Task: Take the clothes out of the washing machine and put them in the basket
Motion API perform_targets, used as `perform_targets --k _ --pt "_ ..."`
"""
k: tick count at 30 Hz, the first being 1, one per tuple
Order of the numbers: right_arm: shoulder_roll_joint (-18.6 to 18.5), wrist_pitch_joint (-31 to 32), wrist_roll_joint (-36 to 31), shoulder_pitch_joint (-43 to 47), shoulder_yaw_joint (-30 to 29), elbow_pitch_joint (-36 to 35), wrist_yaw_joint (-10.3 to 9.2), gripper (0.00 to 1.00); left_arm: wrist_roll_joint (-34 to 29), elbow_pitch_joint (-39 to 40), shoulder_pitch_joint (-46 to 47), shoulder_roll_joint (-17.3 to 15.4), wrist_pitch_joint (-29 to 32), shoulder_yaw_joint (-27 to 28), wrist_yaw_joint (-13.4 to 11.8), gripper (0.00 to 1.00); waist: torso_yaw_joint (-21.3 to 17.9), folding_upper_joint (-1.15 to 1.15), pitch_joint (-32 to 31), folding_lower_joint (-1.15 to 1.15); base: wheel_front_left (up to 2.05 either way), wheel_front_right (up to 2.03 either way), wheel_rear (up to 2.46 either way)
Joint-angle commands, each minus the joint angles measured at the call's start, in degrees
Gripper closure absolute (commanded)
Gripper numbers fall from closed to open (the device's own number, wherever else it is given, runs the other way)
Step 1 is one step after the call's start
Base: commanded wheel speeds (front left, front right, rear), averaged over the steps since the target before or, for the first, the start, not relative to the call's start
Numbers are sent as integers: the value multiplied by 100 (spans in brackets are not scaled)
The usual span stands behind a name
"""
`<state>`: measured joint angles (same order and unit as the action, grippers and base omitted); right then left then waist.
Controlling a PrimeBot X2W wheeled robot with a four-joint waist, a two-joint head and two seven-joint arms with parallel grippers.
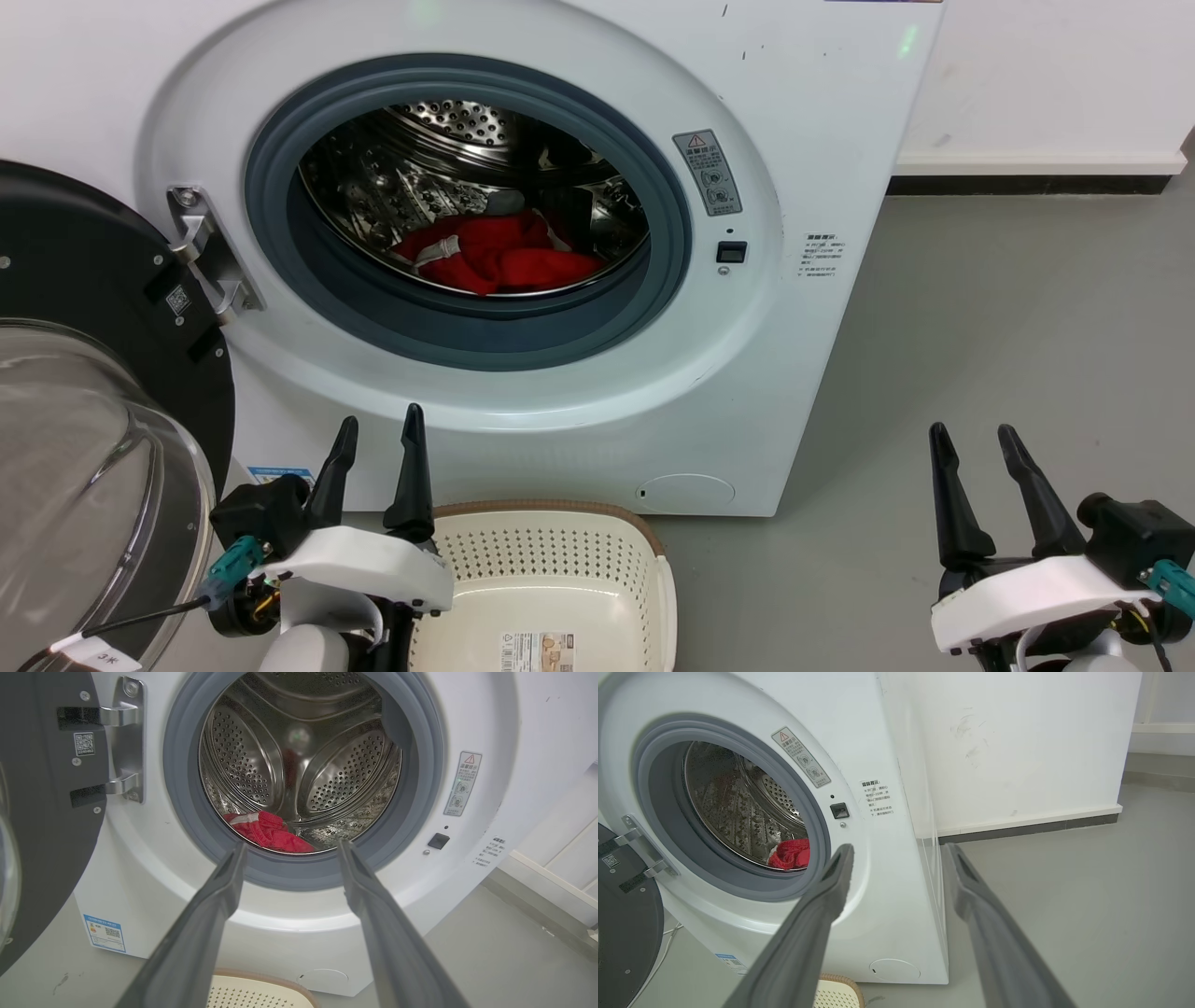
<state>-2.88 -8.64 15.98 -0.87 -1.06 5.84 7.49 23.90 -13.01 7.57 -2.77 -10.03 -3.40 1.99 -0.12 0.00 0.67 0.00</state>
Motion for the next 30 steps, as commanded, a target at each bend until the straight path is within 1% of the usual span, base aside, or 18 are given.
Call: perform_targets --k 1,20,21,30 --pt "-2 -52 -152 21 18 -71 0 0 -170 24 86 -13 -59 -5 -19 0 7 0 3 0 0 0 0" --pt "0 -64 -1105 85 40 -110 -1 0 -1200 -40 142 -14 -293 -133 -121 0 89 0 44 0 0 0 0" --pt "1 -74 -1245 96 36 -117 -1 0 -1346 -48 148 -15 -323 -152 -140 0 102 0 49 0 0 0 0" --pt "1 -128 -1651 99 62 -158 -1 0 -1690 -46 147 -15 -424 -184 -184 0 123 0 46 0 0 0 0"
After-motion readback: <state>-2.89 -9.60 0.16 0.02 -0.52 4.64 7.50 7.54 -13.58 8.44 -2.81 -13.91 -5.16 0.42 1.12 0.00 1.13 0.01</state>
